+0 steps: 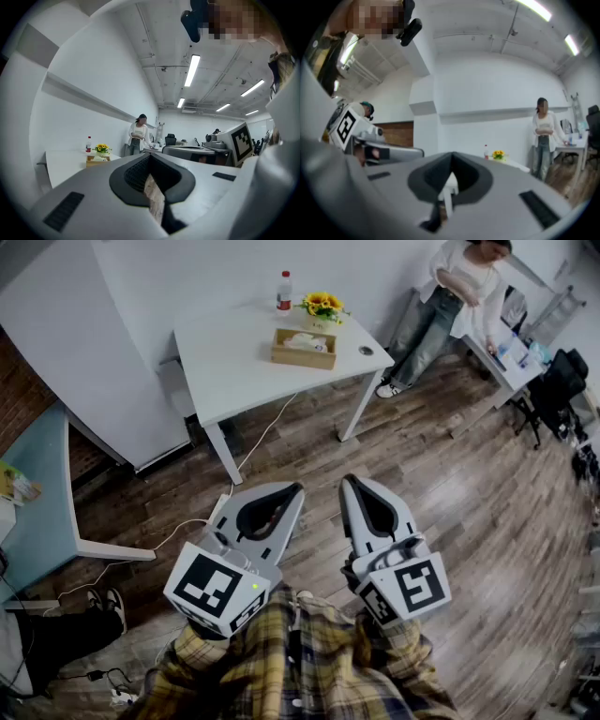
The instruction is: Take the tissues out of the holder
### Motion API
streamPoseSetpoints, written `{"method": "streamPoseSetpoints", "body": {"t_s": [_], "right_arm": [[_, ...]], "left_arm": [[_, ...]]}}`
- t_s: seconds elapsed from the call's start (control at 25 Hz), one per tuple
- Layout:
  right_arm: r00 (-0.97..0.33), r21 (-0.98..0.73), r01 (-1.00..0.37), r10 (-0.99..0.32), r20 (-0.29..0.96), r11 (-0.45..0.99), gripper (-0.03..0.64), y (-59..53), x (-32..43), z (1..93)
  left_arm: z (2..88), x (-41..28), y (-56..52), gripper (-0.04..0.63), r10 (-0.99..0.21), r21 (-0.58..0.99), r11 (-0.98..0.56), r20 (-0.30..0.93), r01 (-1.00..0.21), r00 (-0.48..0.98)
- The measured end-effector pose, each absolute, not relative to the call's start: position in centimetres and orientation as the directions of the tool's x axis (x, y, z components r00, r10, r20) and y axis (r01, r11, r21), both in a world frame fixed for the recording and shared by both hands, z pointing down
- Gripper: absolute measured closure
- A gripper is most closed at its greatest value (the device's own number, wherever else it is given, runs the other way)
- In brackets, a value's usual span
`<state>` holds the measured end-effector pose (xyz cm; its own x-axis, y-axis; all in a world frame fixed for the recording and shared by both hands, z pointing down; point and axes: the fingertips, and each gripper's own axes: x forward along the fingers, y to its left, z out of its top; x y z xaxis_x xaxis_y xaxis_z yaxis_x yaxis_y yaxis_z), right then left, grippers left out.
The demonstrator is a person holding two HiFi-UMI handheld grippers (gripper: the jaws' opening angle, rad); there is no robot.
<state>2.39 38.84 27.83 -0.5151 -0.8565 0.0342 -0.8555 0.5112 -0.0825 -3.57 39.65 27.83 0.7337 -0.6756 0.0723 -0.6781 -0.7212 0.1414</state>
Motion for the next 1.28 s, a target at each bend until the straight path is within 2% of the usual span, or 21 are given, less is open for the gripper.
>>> {"method": "streamPoseSetpoints", "body": {"t_s": [0.64,1.28], "right_arm": [[-0.510,-0.093,-0.858,-0.859,0.041,0.505,0.606,34.8,1.5,28.7],[-0.489,-0.135,-0.870,-0.865,0.114,0.474,0.606,31.2,-1.7,32.2]], "left_arm": [[28.8,-6.3,35.4,0.578,-0.694,0.143,-0.704,0.075,-0.696,0.716],[31.2,-8.8,31.0,0.578,-0.651,0.174,-0.733,0.103,-0.658,0.752]]}}
